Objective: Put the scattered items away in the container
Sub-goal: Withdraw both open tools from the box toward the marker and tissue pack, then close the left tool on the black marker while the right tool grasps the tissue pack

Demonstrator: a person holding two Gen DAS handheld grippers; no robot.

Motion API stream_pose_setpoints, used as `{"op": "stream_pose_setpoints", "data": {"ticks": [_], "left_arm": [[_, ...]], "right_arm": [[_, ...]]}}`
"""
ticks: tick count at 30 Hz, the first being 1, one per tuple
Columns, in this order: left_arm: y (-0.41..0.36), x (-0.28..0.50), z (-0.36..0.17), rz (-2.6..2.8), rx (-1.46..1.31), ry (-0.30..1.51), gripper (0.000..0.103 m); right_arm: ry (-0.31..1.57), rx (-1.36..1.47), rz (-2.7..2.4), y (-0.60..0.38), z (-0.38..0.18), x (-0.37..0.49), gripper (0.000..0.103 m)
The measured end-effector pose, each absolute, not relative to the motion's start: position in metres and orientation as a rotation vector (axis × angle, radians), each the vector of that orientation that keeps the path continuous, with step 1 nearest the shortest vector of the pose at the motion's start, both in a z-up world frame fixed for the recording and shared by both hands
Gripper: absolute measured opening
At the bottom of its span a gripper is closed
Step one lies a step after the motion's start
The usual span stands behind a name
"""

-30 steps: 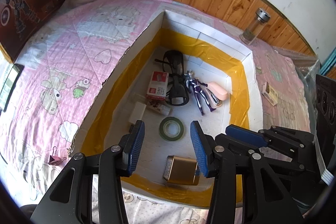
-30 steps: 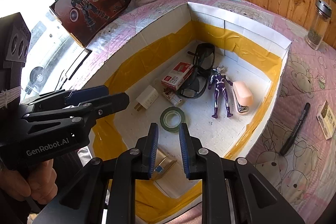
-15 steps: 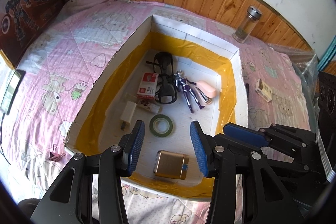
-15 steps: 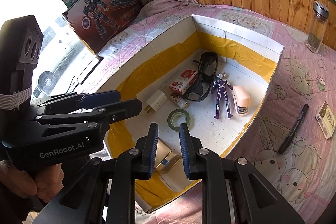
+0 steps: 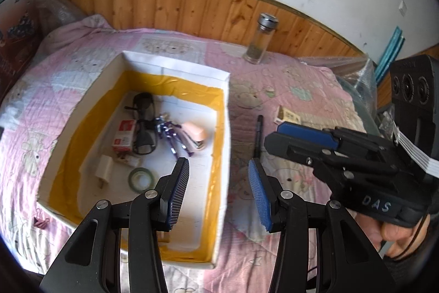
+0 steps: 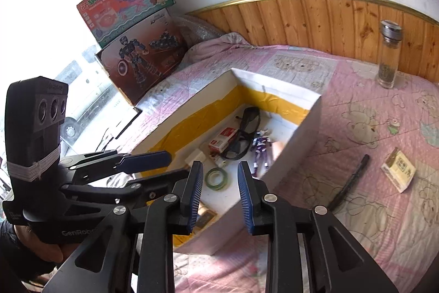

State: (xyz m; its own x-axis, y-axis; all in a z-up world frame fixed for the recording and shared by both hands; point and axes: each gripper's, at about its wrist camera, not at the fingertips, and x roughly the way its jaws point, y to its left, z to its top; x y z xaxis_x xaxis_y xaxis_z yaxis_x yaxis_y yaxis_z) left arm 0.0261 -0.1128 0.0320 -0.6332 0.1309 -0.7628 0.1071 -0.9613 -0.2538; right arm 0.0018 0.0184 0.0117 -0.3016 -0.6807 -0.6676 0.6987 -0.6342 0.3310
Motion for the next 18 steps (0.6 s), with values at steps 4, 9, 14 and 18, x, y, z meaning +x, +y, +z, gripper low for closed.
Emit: {"op": "stream_pose_setpoints", "data": {"ticks": [4, 9, 14, 18], "left_arm": [[-0.079, 0.005, 0.026, 2.710, -1.339, -0.399, 0.048], [-0.041, -0.023, 0.011, 2.630, -1.364, -0.357, 0.048], [-0.017, -0.061, -0.018, 2.578, -1.430, -0.357, 0.048], [-0.001, -0.092, -0.043, 2.549, -1.481, -0.341, 0.048]], "right_arm": [[0.085, 1.024, -2.118, 0.059, 0.011, -0.024, 0.032], [0.138, 1.123, -2.237, 0.112, -0.016, -0.072, 0.043], [0.287, 1.232, -2.278, 0.137, -0.059, -0.119, 0.051], [0.389, 1.251, -2.294, 0.144, -0.089, -0.145, 0.065]]}}
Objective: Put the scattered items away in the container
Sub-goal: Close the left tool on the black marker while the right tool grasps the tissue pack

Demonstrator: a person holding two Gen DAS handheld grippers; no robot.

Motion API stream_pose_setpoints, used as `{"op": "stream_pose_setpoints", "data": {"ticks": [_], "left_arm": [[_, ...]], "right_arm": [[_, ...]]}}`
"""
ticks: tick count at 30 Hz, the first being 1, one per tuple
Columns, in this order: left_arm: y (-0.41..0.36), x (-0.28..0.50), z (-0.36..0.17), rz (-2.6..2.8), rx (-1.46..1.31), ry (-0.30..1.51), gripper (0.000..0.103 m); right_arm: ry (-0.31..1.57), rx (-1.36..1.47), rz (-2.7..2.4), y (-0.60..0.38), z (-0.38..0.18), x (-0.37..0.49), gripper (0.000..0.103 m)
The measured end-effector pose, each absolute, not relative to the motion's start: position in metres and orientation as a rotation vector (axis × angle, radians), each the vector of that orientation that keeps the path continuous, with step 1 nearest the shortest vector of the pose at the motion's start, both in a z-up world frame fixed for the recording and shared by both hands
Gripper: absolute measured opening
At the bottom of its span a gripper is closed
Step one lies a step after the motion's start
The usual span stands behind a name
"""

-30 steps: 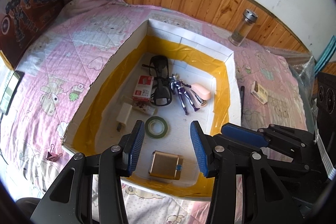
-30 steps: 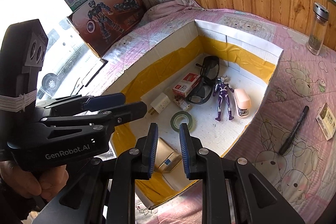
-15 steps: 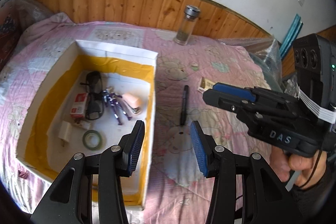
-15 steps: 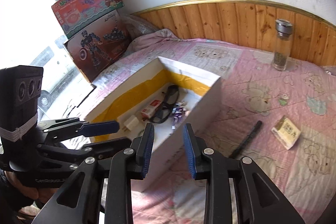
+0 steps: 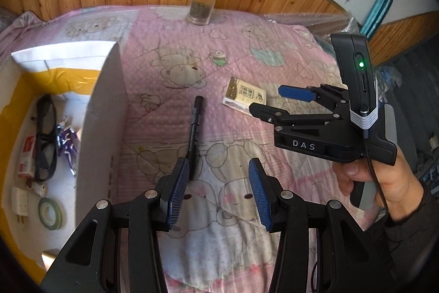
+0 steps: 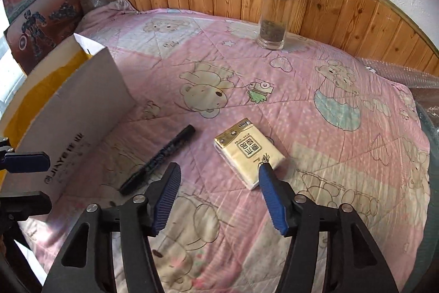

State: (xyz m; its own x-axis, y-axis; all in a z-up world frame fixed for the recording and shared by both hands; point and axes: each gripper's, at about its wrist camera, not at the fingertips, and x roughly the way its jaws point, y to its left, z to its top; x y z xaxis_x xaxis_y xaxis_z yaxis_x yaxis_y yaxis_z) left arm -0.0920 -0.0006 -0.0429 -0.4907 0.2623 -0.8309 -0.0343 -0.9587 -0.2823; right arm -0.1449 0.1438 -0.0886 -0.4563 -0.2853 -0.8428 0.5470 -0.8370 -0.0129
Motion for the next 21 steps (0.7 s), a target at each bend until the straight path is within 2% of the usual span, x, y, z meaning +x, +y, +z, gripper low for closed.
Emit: {"op": "stream_pose_setpoints", "data": {"ticks": [2, 7, 15, 16, 17, 18, 19, 21], "left_arm": [[0.006, -0.108, -0.058, 2.532, -1.520, -0.340, 0.048], [0.015, -0.142, -0.095, 2.525, -1.609, -0.306, 0.048], [0.016, -0.171, -0.133, 2.558, -1.663, -0.304, 0.048], [0.017, -0.171, -0.133, 2.555, -1.657, -0.298, 0.047], [0.017, -0.172, -0.133, 2.557, -1.651, -0.298, 0.044], [0.016, -0.171, -0.133, 2.560, -1.639, -0.306, 0.035], [0.016, -0.171, -0.134, 2.558, -1.639, -0.306, 0.019], [0.012, -0.171, -0.135, 2.560, -1.633, -0.320, 0.014]], "right_arm": [[0.431, 1.237, -2.306, 0.143, -0.100, -0.154, 0.070], [0.510, 1.219, -2.301, 0.139, -0.122, -0.174, 0.076], [0.510, 1.284, -2.297, 0.144, -0.152, -0.193, 0.077], [0.499, 1.285, -2.308, 0.146, -0.152, -0.193, 0.073], [0.489, 1.290, -2.322, 0.148, -0.152, -0.194, 0.066], [0.478, 1.303, -2.329, 0.150, -0.153, -0.197, 0.062], [0.460, 1.318, -2.338, 0.152, -0.152, -0.199, 0.056], [0.384, 1.345, -2.345, 0.157, -0.150, -0.203, 0.053]]}}
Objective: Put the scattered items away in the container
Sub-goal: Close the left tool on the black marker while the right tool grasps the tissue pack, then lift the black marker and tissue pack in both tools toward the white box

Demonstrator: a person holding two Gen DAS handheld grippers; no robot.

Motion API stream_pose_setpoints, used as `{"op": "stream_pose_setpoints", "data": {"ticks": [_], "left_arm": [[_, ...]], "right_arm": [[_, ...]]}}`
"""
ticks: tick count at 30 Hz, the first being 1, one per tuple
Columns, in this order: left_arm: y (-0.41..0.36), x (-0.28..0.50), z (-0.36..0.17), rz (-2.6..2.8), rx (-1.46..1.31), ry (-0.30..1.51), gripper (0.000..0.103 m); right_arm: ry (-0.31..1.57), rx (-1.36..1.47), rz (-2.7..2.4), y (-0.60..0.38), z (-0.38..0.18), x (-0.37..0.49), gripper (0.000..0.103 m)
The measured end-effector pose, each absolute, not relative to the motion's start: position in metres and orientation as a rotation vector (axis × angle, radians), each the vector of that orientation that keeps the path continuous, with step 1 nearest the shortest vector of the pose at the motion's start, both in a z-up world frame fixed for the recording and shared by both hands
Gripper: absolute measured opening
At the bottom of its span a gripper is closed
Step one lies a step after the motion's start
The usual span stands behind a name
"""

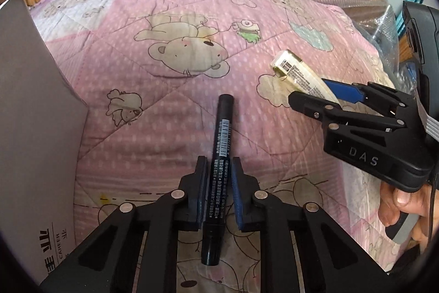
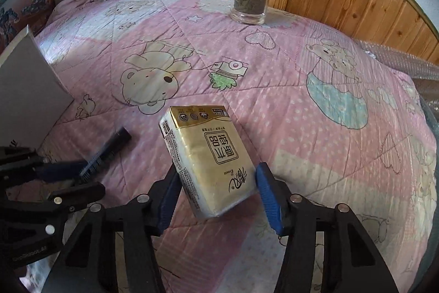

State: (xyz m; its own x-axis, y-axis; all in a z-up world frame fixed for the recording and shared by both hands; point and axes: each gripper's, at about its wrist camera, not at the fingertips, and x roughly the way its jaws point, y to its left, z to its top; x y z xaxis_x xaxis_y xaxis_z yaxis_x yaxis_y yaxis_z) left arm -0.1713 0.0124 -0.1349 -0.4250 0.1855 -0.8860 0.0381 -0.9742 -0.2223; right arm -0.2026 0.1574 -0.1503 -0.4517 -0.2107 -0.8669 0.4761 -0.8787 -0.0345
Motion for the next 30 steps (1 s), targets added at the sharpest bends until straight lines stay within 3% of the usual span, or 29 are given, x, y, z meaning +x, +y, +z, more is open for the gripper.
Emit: {"op": "stream_pose_setpoints", "data": {"ticks": [7, 30], "left_arm": [[0.007, -0.162, -0.127, 2.546, -1.621, -0.402, 0.013], [-0.005, -0.090, -0.073, 2.565, -1.520, -0.535, 0.013]], "right_arm": [[0.187, 1.382, -2.343, 0.167, -0.135, -0.202, 0.036], [-0.077, 1.293, -2.235, 0.146, -0.087, -0.124, 0.034]]}}
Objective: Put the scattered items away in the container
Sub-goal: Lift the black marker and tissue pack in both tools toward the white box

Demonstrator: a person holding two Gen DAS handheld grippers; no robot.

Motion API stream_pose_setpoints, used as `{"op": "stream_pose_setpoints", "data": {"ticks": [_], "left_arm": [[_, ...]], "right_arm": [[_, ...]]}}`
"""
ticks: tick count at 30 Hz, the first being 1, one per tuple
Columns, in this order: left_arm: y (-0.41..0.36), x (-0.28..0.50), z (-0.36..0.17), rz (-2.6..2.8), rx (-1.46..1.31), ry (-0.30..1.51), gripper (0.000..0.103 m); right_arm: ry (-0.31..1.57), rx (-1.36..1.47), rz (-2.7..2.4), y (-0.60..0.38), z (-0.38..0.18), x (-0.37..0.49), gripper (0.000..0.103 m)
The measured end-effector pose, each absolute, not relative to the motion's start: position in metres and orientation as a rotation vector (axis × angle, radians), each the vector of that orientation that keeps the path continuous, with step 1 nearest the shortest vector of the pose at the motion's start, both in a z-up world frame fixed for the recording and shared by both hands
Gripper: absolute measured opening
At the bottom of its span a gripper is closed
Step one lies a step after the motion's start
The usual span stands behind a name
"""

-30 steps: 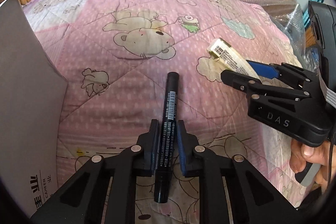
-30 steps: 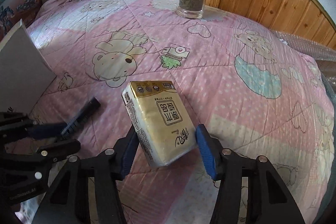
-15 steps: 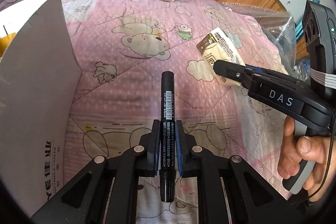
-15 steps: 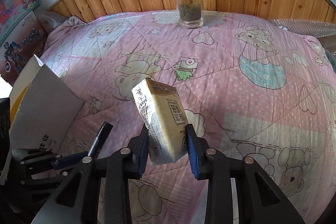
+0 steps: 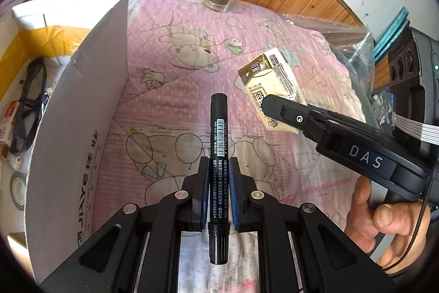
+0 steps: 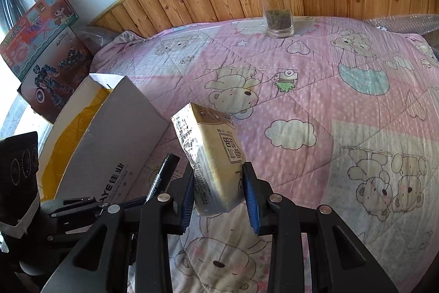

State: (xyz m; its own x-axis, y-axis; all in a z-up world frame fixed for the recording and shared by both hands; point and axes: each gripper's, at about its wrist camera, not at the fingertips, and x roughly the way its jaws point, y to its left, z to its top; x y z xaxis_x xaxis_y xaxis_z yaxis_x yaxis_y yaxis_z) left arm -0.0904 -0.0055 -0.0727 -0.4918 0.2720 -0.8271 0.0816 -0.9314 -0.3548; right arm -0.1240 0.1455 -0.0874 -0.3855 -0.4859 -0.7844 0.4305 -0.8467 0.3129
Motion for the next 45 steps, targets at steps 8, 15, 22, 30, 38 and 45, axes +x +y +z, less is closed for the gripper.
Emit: {"op": "stream_pose_setpoints", "data": {"ticks": [8, 15, 22, 30, 38, 45], "left_arm": [[-0.010, -0.052, -0.061, 2.558, -1.495, -0.609, 0.013], [-0.017, -0.021, -0.049, 2.579, -1.467, -0.619, 0.013], [-0.025, 0.000, -0.036, 2.587, -1.432, -0.645, 0.013], [-0.030, 0.015, -0.024, 2.594, -1.394, -0.665, 0.013], [-0.036, 0.020, -0.012, 2.601, -1.355, -0.689, 0.013], [-0.048, 0.028, 0.001, 2.627, -1.312, -0.716, 0.013]], "right_arm": [[-0.127, 1.302, -2.192, 0.140, -0.088, -0.085, 0.034], [-0.138, 1.291, -2.173, 0.133, -0.083, -0.062, 0.034], [-0.160, 1.260, -2.171, 0.132, -0.070, -0.043, 0.034], [-0.196, 1.230, -2.175, 0.133, -0.058, -0.022, 0.034], [-0.233, 1.203, -2.170, 0.128, -0.049, -0.001, 0.034], [-0.266, 1.191, -2.149, 0.121, -0.045, 0.014, 0.034]]}}
